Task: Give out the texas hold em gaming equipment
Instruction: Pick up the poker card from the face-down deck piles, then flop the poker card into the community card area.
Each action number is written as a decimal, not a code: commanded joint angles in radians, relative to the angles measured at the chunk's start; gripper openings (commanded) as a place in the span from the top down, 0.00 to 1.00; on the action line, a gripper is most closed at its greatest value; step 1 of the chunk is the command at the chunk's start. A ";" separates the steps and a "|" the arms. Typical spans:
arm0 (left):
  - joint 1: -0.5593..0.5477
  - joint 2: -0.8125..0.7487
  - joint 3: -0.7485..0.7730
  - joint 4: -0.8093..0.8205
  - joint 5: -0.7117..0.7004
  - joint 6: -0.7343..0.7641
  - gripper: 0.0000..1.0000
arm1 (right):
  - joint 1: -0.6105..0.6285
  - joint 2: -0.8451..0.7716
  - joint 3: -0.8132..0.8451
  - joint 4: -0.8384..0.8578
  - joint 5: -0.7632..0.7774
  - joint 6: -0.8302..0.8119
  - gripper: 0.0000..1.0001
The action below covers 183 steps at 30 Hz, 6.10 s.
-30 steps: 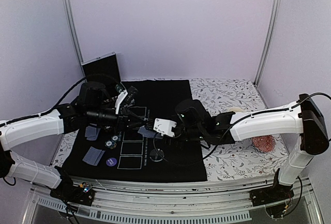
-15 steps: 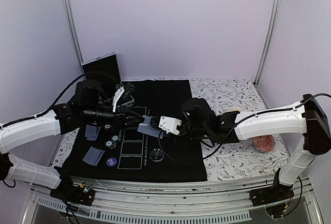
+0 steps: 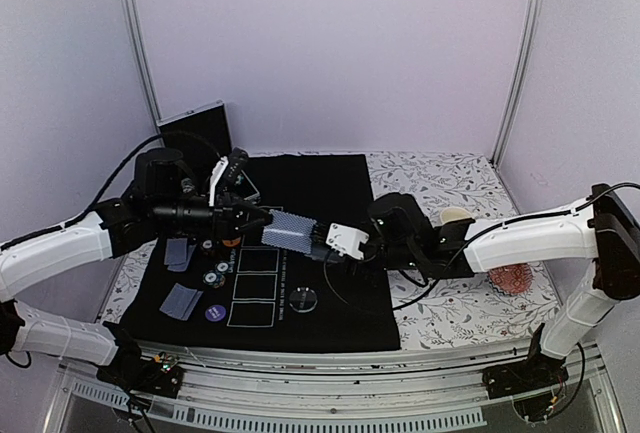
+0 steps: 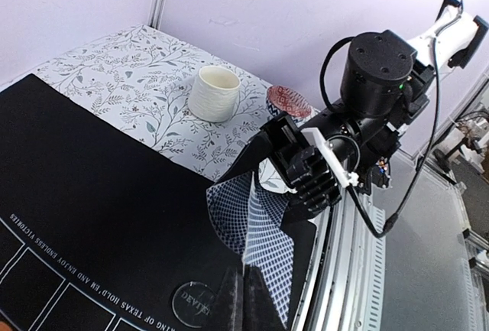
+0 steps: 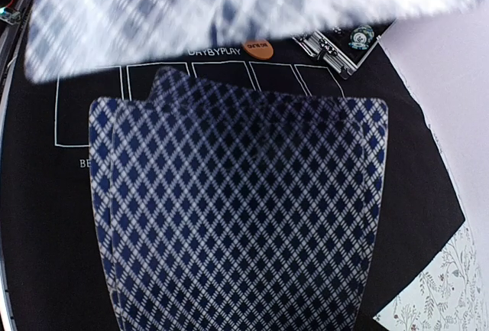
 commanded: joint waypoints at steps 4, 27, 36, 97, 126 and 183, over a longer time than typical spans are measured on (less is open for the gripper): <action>0.059 -0.032 0.004 0.016 -0.013 -0.069 1.00 | -0.034 -0.084 -0.072 0.057 -0.008 0.042 0.50; 0.081 -0.093 -0.254 -0.239 -0.154 -0.407 1.00 | -0.090 -0.302 -0.172 -0.081 -0.107 -0.094 0.50; 0.081 -0.050 -0.317 -0.215 -0.179 -0.414 1.00 | -0.098 -0.292 -0.179 -0.088 -0.158 -0.128 0.50; 0.081 -0.076 -0.282 -0.268 -0.176 -0.364 1.00 | -0.110 -0.267 -0.163 -0.100 -0.206 -0.118 0.50; -0.004 -0.107 0.086 -0.650 -0.449 -0.259 1.00 | -0.110 -0.256 -0.137 -0.089 -0.211 -0.121 0.50; -0.411 0.438 0.206 -0.845 -0.737 -0.365 1.00 | -0.110 -0.292 -0.171 -0.075 -0.206 -0.101 0.50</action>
